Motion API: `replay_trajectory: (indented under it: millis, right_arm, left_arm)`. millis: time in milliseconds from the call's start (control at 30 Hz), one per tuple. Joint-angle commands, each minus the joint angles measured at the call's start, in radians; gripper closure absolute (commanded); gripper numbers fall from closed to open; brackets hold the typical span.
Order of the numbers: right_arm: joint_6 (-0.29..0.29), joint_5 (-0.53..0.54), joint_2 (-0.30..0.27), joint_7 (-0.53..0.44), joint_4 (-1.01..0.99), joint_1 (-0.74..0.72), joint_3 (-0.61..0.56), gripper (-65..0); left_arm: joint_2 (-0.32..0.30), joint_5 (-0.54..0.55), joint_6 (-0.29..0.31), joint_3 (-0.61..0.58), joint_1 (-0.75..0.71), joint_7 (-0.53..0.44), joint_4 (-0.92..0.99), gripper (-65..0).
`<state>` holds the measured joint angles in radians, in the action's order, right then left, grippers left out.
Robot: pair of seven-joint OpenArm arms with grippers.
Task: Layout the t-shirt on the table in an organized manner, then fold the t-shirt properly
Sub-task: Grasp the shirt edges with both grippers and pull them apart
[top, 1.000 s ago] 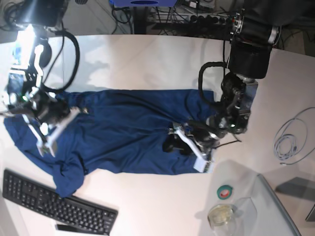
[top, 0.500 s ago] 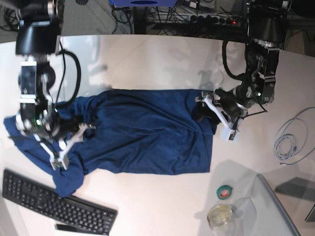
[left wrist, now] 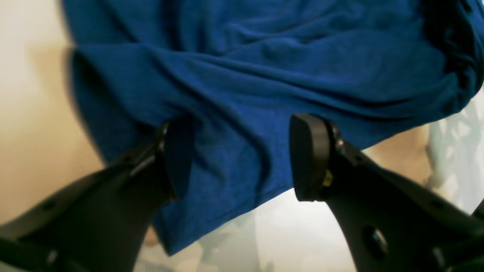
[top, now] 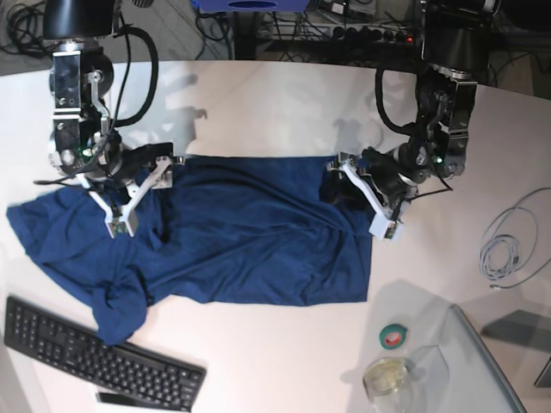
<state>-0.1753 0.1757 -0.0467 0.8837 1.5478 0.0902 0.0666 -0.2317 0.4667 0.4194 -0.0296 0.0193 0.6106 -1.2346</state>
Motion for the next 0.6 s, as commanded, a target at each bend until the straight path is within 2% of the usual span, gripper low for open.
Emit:
replay_trajectory:
  millis: [0, 67, 133, 200, 233, 400, 567]
  right_arm:
    - [0.0, 0.002, 0.0, -0.03, 0.004, -0.02, 0.003, -42.2]
    - [-0.002, 0.002, 0.0, -0.054, -0.01, -0.02, 0.003, -34.4]
    - [-0.002, 0.002, -0.005, -0.062, -0.023, -0.022, 0.003, -20.0]
    - [-0.002, 0.002, -0.006, -0.062, -0.028, -0.022, 0.005, -5.4]
    - [-0.002, 0.002, -0.006, -0.064, -0.028, -0.017, 0.005, -0.6]
    - [-0.005, 0.002, -0.008, -0.057, -0.011, 0.004, 0.005, -0.2]
    - [-0.005, 0.0, -0.008, -0.013, 0.142, 0.092, 0.006, -0.2]
  left_arm:
    - [0.004, -0.015, 0.002, 0.004, 0.012, -0.045, 0.016, -38.2]
    - [0.024, -0.075, 0.002, 0.004, 0.015, -0.122, 0.071, -38.2]
    - [0.033, -0.141, 0.002, 0.004, 0.015, -0.171, 0.131, -38.2]
    - [0.033, -0.162, 0.002, 0.004, 0.015, -0.192, 0.166, -38.2]
    - [0.032, -0.162, 0.002, 0.004, 0.015, -0.196, 0.172, -38.2]
    - [0.019, -0.165, 0.002, 0.004, 0.011, -0.196, 0.168, -38.2]
    - [-0.005, -0.164, 0.002, 0.004, 0.009, -0.196, 0.168, -38.2]
